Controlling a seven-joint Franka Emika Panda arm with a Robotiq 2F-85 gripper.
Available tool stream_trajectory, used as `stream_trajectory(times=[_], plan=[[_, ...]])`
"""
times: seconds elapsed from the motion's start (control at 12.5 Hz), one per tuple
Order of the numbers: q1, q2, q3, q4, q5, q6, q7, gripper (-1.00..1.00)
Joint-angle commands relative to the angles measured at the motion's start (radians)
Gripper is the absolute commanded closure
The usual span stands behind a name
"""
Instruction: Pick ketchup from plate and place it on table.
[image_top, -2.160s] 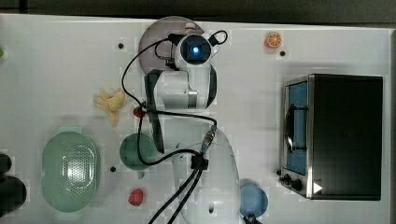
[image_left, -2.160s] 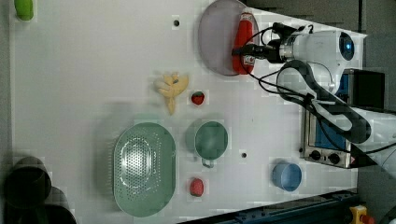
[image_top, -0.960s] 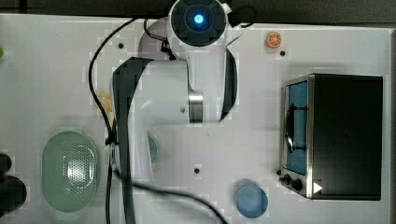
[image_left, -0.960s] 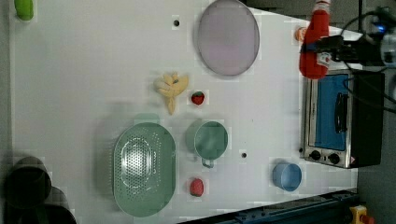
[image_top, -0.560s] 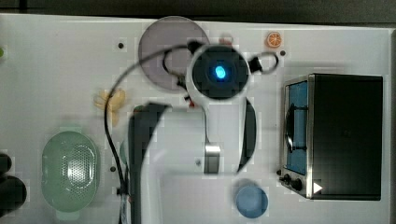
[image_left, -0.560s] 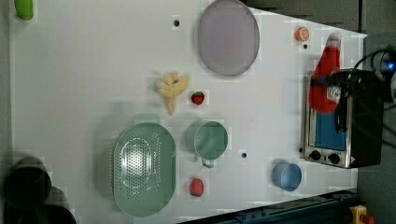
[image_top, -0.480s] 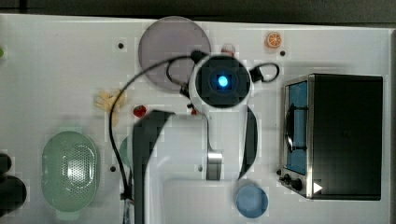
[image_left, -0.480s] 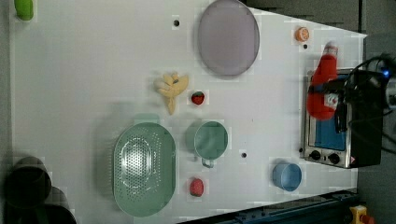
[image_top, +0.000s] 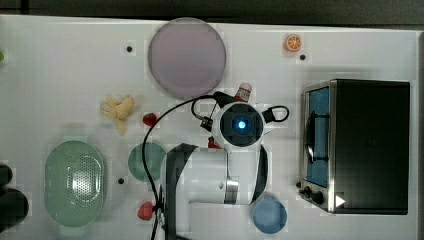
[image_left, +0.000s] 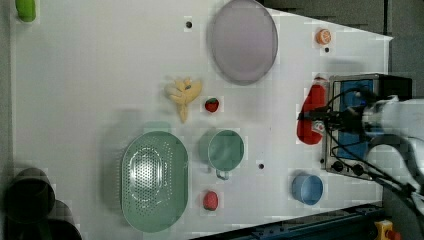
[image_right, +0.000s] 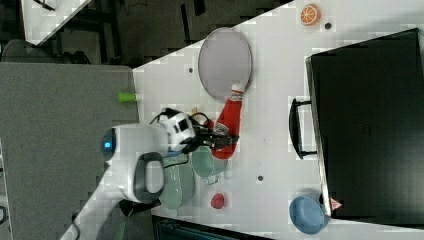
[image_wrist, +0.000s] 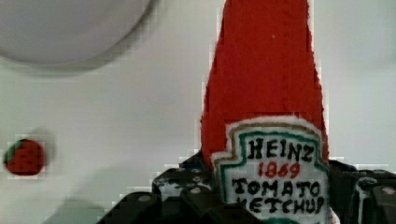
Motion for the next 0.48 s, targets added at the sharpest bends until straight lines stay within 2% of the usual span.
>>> stream_trajectory(times=[0.08, 0.32, 0.48], plan=[[0.004, 0.053, -0.007, -0.047, -0.005, 0.141, 0.038, -0.32], [0.003, 0.125, -0.003, -0.048, -0.005, 0.203, 0.038, -0.96], [0.005, 0.105, 0.000, -0.034, -0.005, 0.212, 0.038, -1.00]])
